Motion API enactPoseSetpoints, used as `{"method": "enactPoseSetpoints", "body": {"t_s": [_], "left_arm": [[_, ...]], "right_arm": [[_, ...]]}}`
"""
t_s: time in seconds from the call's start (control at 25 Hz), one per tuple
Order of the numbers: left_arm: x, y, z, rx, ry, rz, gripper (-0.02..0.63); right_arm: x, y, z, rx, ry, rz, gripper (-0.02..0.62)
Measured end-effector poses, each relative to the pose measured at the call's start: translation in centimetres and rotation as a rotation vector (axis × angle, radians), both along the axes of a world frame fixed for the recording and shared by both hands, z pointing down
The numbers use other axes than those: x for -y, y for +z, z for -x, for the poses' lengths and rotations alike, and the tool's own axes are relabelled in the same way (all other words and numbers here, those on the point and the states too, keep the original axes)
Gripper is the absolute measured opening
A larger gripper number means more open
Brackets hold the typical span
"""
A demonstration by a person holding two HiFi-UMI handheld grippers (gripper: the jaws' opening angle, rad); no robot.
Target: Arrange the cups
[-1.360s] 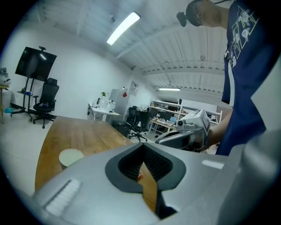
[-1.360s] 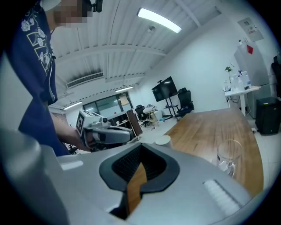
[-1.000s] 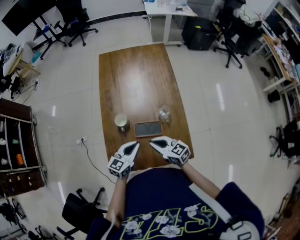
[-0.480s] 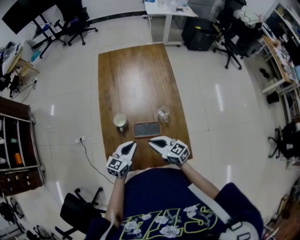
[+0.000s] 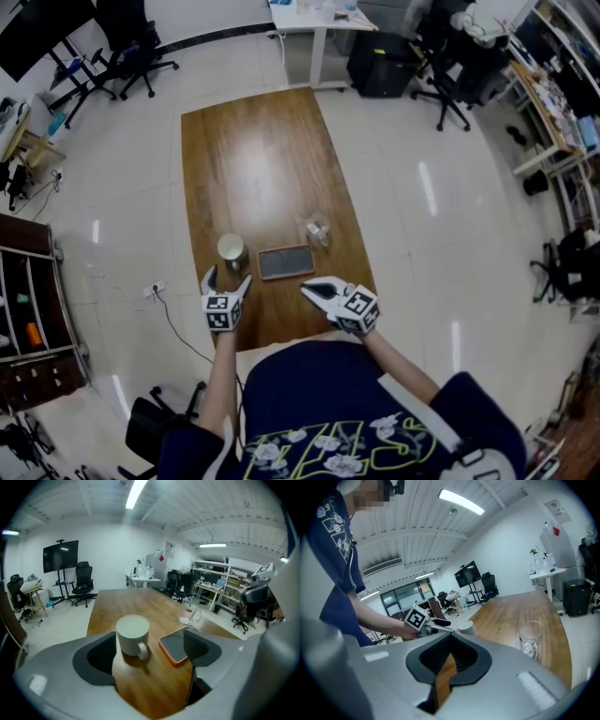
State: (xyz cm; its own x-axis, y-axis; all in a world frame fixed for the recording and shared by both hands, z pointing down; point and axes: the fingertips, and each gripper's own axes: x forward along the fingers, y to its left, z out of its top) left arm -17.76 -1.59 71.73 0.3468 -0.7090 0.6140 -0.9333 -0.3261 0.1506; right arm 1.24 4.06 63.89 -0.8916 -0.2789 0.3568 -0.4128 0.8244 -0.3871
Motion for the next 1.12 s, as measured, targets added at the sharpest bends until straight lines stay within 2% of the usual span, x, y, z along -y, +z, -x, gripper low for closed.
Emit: {"method": "enactPoseSetpoints", "body": {"t_s": [0.08, 0.36, 0.48, 0.6, 0.68, 0.76, 1.0, 1.12], "left_arm": [[1.2, 2.6, 0.9, 0.055, 0.012, 0.06, 0.47], [6.6, 7.6, 1.2, 0.129, 0.098, 0.145, 0.536], [8.1, 8.9, 1.0, 0.165, 0.158, 0.142, 0.537], [8.9, 9.2, 1.2, 0.27, 0.231, 0.099, 0.535], [8.9, 9.1, 0.8, 0.262, 0.252, 0.089, 0.508], [8.9, 9.1, 0.5, 0.233, 0.255, 0.092, 0.454], [8.3, 8.3, -0.2, 0.231, 0.284, 0.099, 0.451], [7.6, 6.4, -1.8, 0.234, 0.327, 0.057, 0.451]], "right_arm": [[-0.1, -0.5, -0.3, -0.003, 0.026, 0.017, -0.005], [-1.7, -0.4, -1.3, -0.015, 0.065, 0.036, -0.005], [-2.4, 0.5, -1.9, -0.041, 0.058, 0.028, -0.005], [-2.7, 0.5, -2.4, -0.061, 0.067, 0.028, -0.005], [-3.0, 0.6, -2.7, -0.072, 0.076, 0.031, -0.005], [-3.2, 0.8, -3.1, -0.074, 0.087, 0.036, -0.005], [-3.4, 0.5, -3.2, -0.061, 0.101, 0.046, -0.005], [-3.3, 0.2, -3.1, -0.055, 0.107, 0.046, -0.005]]}}
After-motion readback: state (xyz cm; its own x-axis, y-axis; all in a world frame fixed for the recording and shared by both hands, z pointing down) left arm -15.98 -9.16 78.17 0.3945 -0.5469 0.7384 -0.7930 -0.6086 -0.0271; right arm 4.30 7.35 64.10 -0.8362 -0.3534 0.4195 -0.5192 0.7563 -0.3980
